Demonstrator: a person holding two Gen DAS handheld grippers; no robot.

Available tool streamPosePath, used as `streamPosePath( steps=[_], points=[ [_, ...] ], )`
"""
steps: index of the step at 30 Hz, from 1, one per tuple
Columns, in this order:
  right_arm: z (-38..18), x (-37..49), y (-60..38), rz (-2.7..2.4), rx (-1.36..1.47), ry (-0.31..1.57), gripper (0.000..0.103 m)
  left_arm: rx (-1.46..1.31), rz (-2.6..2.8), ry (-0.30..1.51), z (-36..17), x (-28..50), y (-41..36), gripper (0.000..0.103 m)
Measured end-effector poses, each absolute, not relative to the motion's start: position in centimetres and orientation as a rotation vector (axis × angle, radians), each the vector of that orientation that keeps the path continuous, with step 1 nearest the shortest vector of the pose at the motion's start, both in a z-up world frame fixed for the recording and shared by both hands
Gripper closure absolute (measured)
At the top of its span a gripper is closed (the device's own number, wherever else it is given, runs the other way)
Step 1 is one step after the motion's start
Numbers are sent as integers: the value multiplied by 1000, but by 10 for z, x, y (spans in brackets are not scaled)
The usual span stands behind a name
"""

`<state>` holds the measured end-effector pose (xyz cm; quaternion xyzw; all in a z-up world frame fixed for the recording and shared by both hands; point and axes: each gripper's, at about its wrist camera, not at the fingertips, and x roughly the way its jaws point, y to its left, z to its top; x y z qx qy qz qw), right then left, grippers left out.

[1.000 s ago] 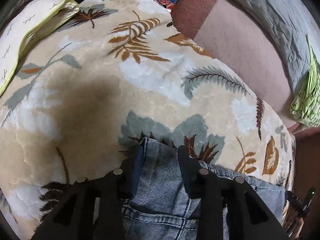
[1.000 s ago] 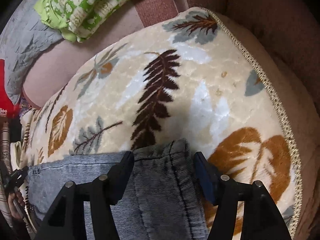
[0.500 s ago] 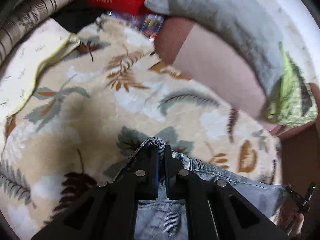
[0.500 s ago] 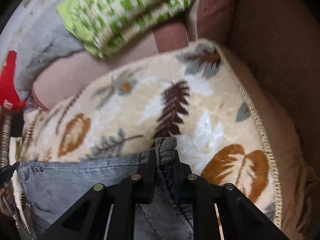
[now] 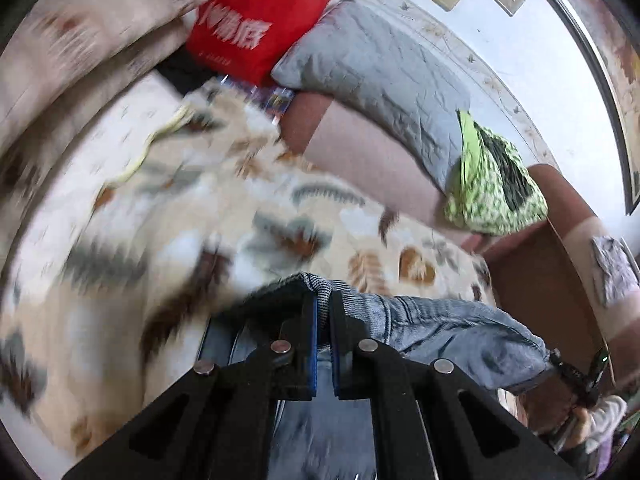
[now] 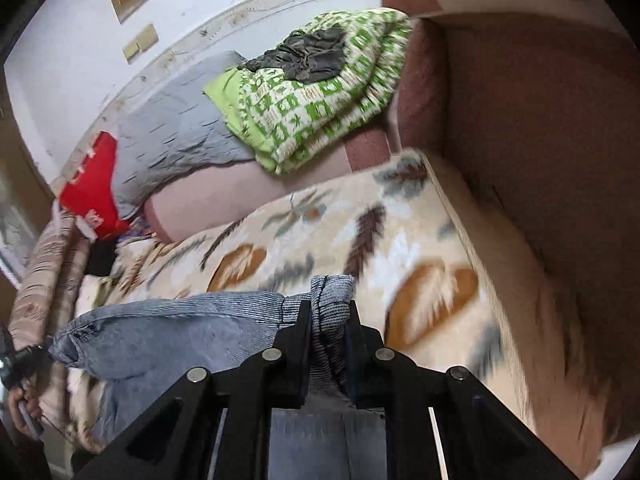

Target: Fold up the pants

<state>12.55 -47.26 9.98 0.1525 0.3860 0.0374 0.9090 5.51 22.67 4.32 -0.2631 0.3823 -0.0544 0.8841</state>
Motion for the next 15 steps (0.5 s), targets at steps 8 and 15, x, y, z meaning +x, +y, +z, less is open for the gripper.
streamPosePath(
  steps=[8,15],
  points=[
    [-18,-18,-506,80,538,995,47,-639,93,976,-34,-31,286,98],
    [0,11,-512,96,685,1006,41,-448,-40,927,0,11,202,94]
  ],
)
